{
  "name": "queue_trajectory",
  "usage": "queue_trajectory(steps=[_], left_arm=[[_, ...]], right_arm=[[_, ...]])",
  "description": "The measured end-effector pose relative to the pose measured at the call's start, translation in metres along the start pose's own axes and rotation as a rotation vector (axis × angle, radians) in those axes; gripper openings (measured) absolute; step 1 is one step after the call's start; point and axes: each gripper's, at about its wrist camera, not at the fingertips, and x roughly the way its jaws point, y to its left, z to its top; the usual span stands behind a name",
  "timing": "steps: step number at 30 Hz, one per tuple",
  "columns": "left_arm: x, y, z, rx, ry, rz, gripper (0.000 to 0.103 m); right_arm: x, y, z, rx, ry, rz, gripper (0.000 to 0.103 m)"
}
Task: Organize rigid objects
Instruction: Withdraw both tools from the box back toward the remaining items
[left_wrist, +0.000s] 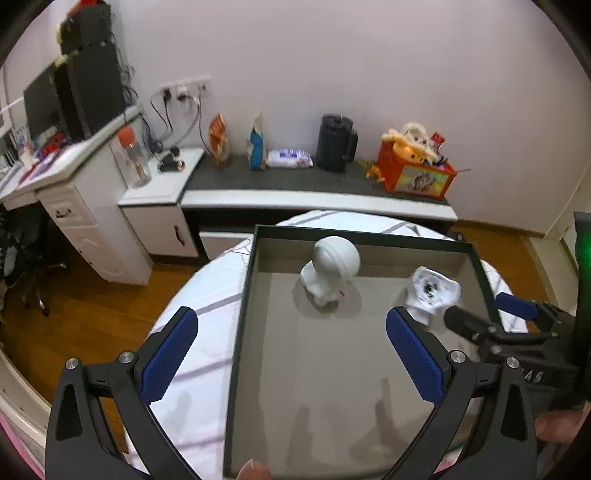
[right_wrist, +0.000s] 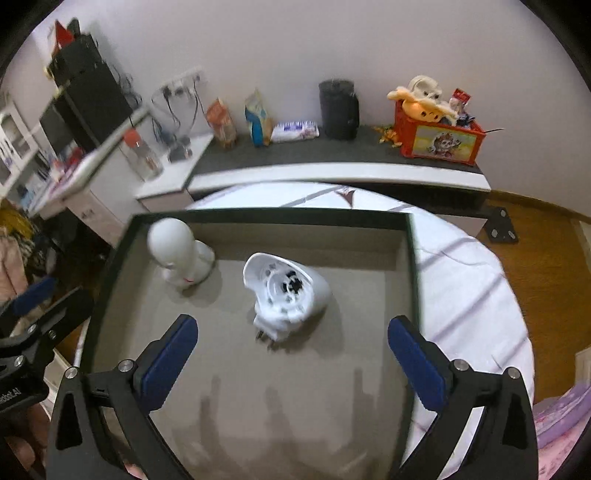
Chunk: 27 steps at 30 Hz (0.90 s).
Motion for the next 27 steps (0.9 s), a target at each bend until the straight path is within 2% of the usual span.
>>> queue_trajectory(steps=[9,14,22,27], left_arm=[[-0.092,-0.004,-0.057,-0.006,-0.097,-0.017,0.103],[-0.128,-0.011,-0.093,0.002,-0.13,-0.003,0.103],[-0.166,-0.018,-0.14,-0.024,-0.142,0.017,0.103],[-0.186,-0.021,-0.162,-0.03,-0.161,0.06,0.103]], right_arm=[[-0.094,0.004,-0.063,-0.008,-0.137,0.005,0.103],[-0.139,0.008,-0.105,-0.014,-0.197,0.015,0.103],[-0.181,0.017,-0.157,-0.043,-0.251,-0.003,0.103],[-0.196,0.02,-0.182,-0.046,-0.273,-0.025,0.103]])
